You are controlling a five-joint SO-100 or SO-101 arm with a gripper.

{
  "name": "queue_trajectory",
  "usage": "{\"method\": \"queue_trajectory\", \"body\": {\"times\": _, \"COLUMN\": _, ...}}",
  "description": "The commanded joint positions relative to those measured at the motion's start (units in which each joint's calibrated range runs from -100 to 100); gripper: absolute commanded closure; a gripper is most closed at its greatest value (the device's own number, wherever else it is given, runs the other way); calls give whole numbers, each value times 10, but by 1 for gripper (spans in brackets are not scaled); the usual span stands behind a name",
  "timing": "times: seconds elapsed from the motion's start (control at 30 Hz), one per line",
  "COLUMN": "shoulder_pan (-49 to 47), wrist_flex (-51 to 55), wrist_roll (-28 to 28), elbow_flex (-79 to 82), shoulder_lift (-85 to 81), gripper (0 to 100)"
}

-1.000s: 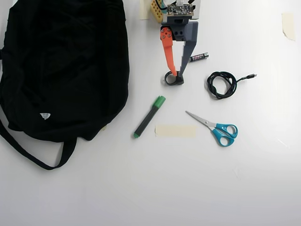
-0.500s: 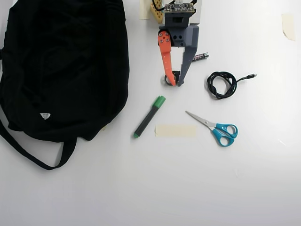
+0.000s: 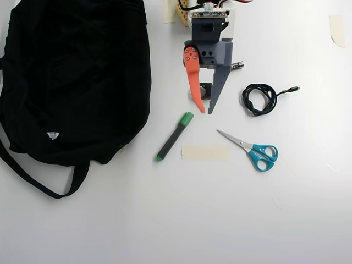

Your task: Put the green marker into the black bag

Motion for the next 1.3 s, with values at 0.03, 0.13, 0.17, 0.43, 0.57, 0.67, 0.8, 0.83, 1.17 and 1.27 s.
{"method": "queue_trajectory", "body": {"times": 0.03, "shoulder_pan": 7, "wrist_flex": -13, "wrist_roll": 3, "elbow_flex": -78, "shoulder_lift": 29, "gripper": 98}}
{"method": "queue_trajectory", "body": {"times": 0.13, "shoulder_pan": 11, "wrist_flex": -14, "wrist_roll": 3, "elbow_flex": -117, "shoulder_lift": 56, "gripper": 98}}
{"method": "queue_trajectory", "body": {"times": 0.17, "shoulder_pan": 11, "wrist_flex": -14, "wrist_roll": 3, "elbow_flex": -133, "shoulder_lift": 67, "gripper": 98}}
{"method": "queue_trajectory", "body": {"times": 0.43, "shoulder_pan": 12, "wrist_flex": -14, "wrist_roll": 3, "elbow_flex": -229, "shoulder_lift": 132, "gripper": 98}}
{"method": "queue_trajectory", "body": {"times": 0.57, "shoulder_pan": 11, "wrist_flex": -75, "wrist_roll": 2, "elbow_flex": -223, "shoulder_lift": 138, "gripper": 98}}
{"method": "queue_trajectory", "body": {"times": 0.67, "shoulder_pan": 11, "wrist_flex": -105, "wrist_roll": 2, "elbow_flex": -205, "shoulder_lift": 139, "gripper": 98}}
{"method": "queue_trajectory", "body": {"times": 0.8, "shoulder_pan": 8, "wrist_flex": -110, "wrist_roll": 2, "elbow_flex": -202, "shoulder_lift": 142, "gripper": 98}}
{"method": "queue_trajectory", "body": {"times": 0.83, "shoulder_pan": 8, "wrist_flex": -110, "wrist_roll": 0, "elbow_flex": -209, "shoulder_lift": 156, "gripper": 98}}
{"method": "queue_trajectory", "body": {"times": 1.17, "shoulder_pan": 5, "wrist_flex": -150, "wrist_roll": -1, "elbow_flex": -212, "shoulder_lift": 190, "gripper": 98}}
{"method": "queue_trajectory", "body": {"times": 1.27, "shoulder_pan": 4, "wrist_flex": -147, "wrist_roll": 2, "elbow_flex": -231, "shoulder_lift": 198, "gripper": 98}}
